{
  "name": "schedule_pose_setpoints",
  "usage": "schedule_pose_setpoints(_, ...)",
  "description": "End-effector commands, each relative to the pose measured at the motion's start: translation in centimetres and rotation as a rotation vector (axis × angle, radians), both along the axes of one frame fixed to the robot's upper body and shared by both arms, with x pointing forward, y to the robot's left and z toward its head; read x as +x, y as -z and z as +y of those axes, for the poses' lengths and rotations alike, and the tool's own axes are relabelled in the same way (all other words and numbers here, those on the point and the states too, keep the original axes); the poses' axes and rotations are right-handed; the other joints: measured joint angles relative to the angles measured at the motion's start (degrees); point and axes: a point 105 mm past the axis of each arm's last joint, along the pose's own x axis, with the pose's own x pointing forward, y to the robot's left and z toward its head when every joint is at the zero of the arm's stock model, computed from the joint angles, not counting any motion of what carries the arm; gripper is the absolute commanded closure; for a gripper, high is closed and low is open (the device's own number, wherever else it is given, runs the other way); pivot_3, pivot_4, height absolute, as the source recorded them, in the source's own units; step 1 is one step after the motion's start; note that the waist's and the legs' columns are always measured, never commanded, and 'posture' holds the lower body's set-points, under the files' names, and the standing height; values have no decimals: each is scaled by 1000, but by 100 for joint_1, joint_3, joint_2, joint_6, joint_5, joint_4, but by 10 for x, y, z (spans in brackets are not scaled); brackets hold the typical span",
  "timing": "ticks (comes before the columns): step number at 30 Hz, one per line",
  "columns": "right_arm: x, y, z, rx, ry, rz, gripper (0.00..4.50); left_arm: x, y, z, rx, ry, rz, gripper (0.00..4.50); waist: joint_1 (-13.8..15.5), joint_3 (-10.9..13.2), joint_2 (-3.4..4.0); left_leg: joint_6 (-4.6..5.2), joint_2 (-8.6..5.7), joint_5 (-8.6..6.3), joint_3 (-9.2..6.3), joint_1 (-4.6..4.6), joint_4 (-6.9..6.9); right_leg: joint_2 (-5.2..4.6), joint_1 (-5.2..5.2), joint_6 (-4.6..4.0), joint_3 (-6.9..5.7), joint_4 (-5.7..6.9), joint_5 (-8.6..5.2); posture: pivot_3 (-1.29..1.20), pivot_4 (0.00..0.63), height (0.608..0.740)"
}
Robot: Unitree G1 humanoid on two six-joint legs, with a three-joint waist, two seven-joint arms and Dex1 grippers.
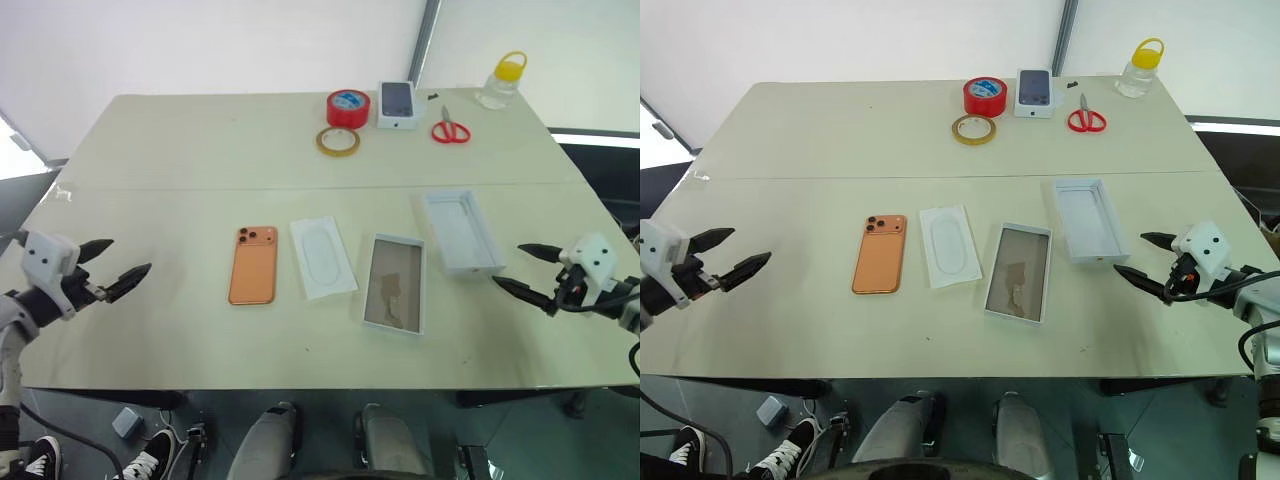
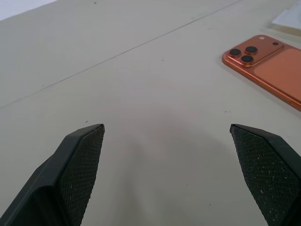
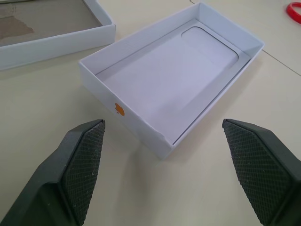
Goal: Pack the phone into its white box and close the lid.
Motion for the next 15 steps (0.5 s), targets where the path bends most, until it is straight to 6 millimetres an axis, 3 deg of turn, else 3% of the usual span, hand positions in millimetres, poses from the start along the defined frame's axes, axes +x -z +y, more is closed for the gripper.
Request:
schedule_pose_setpoints(1,3,-13,9,-1,-31,-49,334,7,-5,-19,11,39,12,0,0,0,0,0,0,0,0,0,0,0,0,0,0,0,0,0,150,740)
schedule_pose_setpoints(8,9,-37,36,-19,-120,-113,334,10,-13,-63,-132,105,114,0,-18,1,1,0,0,0,0,0,1,1,-1,0,0,2,0,0,150,740)
schedule_pose_setpoints(15,11,-53,90,-18,-285,-170,334,-1,0,-108,-314,184,371,0,-13,1,1,0,1,0,-1,-1,2,2,-2,1,1,2,0,0,150,740)
